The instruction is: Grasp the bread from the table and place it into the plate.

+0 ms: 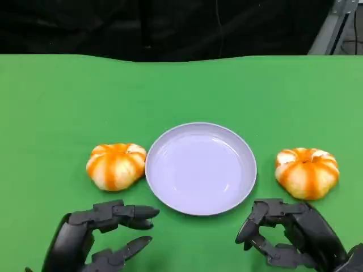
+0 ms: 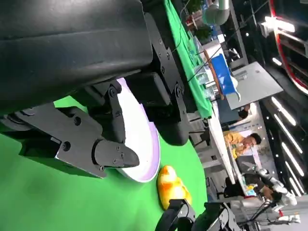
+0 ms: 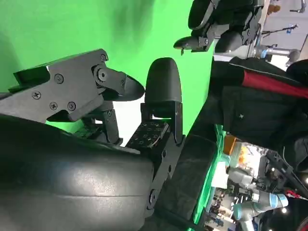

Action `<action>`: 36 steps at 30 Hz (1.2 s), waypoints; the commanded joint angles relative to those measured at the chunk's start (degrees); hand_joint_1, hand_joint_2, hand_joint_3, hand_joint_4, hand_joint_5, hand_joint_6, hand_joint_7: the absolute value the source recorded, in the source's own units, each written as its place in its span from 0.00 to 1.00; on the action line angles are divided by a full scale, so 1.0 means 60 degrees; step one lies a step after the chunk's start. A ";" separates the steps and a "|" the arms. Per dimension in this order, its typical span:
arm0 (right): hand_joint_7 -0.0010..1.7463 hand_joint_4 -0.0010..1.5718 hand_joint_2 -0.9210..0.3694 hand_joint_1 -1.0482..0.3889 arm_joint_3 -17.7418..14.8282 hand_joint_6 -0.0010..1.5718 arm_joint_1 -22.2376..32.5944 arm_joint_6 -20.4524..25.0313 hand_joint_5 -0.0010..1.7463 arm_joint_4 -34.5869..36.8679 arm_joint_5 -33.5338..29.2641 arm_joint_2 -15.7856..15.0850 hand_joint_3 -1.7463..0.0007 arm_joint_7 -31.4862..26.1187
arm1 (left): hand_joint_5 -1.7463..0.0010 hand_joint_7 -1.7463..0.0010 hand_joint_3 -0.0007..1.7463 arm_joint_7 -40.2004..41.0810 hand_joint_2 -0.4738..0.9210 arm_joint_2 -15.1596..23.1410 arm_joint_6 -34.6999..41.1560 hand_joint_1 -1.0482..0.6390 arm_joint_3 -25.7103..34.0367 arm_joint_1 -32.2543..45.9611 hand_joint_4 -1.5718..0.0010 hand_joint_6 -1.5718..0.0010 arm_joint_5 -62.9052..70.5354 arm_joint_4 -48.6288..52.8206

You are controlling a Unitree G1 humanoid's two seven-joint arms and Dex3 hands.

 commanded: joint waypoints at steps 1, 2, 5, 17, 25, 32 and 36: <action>0.59 0.49 0.14 0.67 -0.0059 0.55 -0.0051 -0.0139 0.84 0.0068 0.0129 -0.0063 0.58 0.0033 | 0.68 0.95 0.11 0.0131 1.00 0.0113 0.0043 0.60 0.0130 -0.0027 0.50 0.37 -0.0050 -0.0074; 0.59 0.49 0.14 0.67 -0.0059 0.55 -0.0051 -0.0140 0.84 0.0069 0.0129 -0.0063 0.58 0.0033 | 0.68 0.95 0.11 0.0130 1.00 0.0112 0.0043 0.60 0.0131 -0.0027 0.50 0.37 -0.0049 -0.0074; 0.59 0.49 0.14 0.67 -0.0059 0.55 -0.0052 -0.0142 0.84 0.0071 0.0129 -0.0063 0.58 0.0034 | 0.69 0.96 0.11 0.0129 1.00 0.0112 0.0043 0.60 0.0132 -0.0027 0.49 0.36 -0.0049 -0.0074; 0.58 0.49 0.13 0.68 -0.0047 0.55 0.0074 -0.0205 0.84 -0.0057 0.0134 -0.0111 0.59 0.0071 | 0.97 1.00 0.05 -0.0088 1.00 -0.0139 -0.0278 0.37 0.0465 -0.0130 0.58 0.61 -0.1162 0.0103; 0.58 0.49 0.13 0.67 -0.0044 0.55 0.0067 -0.0138 0.84 -0.0049 0.0065 -0.0113 0.59 0.0037 | 0.99 1.00 0.06 -0.0360 1.00 0.0059 -0.0822 0.32 0.0750 -0.0441 0.60 0.69 -0.1506 0.0562; 0.59 0.49 0.12 0.68 -0.0029 0.55 0.0095 -0.0094 0.84 -0.0090 0.0055 -0.0132 0.59 0.0049 | 1.00 1.00 0.06 0.0227 1.00 0.0375 -0.1284 0.30 0.1199 -0.0592 0.65 0.72 -0.0158 0.0468; 0.59 0.48 0.12 0.68 -0.0027 0.55 0.0095 -0.0092 0.84 -0.0094 0.0052 -0.0135 0.59 0.0044 | 1.00 1.00 0.05 0.0412 1.00 0.0377 -0.1383 0.29 0.1234 -0.0627 0.65 0.72 0.0066 0.0519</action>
